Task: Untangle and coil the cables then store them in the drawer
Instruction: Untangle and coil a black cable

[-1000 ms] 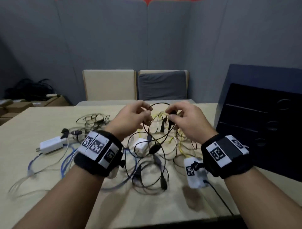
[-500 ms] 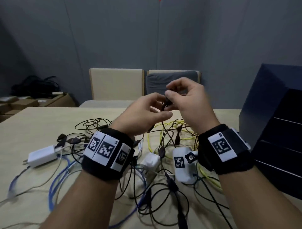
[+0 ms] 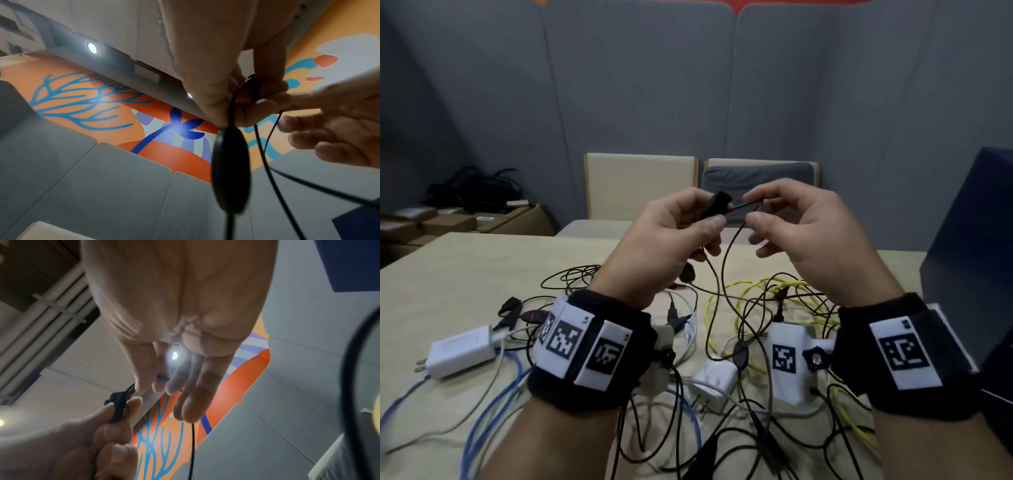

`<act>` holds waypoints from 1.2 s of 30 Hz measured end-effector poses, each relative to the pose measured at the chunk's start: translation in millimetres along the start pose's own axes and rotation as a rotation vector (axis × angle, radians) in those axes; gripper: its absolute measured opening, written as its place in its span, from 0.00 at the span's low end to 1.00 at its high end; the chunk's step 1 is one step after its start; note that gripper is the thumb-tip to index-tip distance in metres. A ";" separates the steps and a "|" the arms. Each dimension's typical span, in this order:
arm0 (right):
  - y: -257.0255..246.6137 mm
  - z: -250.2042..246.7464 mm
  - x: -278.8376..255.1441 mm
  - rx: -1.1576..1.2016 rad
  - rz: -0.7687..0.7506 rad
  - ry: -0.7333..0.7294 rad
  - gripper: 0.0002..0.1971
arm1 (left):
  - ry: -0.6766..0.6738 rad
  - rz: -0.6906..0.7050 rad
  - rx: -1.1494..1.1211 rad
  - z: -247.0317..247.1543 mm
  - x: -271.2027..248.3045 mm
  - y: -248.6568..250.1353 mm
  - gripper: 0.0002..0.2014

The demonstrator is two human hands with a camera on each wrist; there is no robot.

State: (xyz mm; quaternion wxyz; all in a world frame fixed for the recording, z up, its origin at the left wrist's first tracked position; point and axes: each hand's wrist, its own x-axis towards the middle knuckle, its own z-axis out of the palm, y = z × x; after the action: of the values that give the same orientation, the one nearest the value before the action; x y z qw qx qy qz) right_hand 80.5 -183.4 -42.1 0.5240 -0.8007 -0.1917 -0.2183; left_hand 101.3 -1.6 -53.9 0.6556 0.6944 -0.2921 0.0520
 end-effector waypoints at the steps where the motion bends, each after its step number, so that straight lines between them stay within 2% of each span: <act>1: 1.4 1.6 -0.2 0.001 0.001 -0.004 0.09 | -0.011 -0.004 -0.007 -0.2 0.0 -1.5 0.07; 6: 6.3 8.3 0.3 0.030 -0.002 -0.009 0.08 | -0.068 -0.024 -0.022 -4.4 -0.9 -5.3 0.08; 16: 15.1 4.0 4.1 -0.066 -0.079 -0.086 0.12 | -0.003 -0.032 -0.169 -15.3 4.9 -12.0 0.07; 22: 15.8 10.9 8.3 -0.024 -0.094 0.047 0.11 | 0.086 -0.021 -0.197 -5.0 8.7 -16.8 0.05; 26: 13.4 5.8 8.2 0.126 0.002 0.268 0.12 | 0.218 -0.060 -0.165 -7.4 12.5 -24.4 0.07; 28: 20.1 -7.5 9.3 0.093 0.081 0.339 0.15 | 0.274 -0.116 -0.150 -10.7 13.4 -30.5 0.08; 31: 37.7 -27.6 8.7 -0.320 0.282 0.207 0.16 | 0.275 -0.169 -0.083 -12.8 13.0 -35.4 0.13; 32: 42.0 -32.8 7.8 -0.395 0.344 0.169 0.15 | 0.277 -0.169 -0.054 -12.8 13.0 -35.5 0.15; 35: 44.2 -43.4 6.0 -0.367 0.445 0.063 0.09 | 0.299 -0.140 -0.098 -12.4 13.0 -30.5 0.16; 36: 45.4 -47.7 5.3 -0.458 0.444 0.033 0.10 | 0.316 -0.123 -0.140 -12.5 13.4 -28.1 0.15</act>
State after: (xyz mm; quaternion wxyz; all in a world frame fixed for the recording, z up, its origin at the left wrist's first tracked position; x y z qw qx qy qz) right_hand 102.2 -244.1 -56.5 0.3678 -0.9165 0.0504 -0.1489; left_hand 129.5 4.8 -70.9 0.7421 0.6467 -0.1452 0.0997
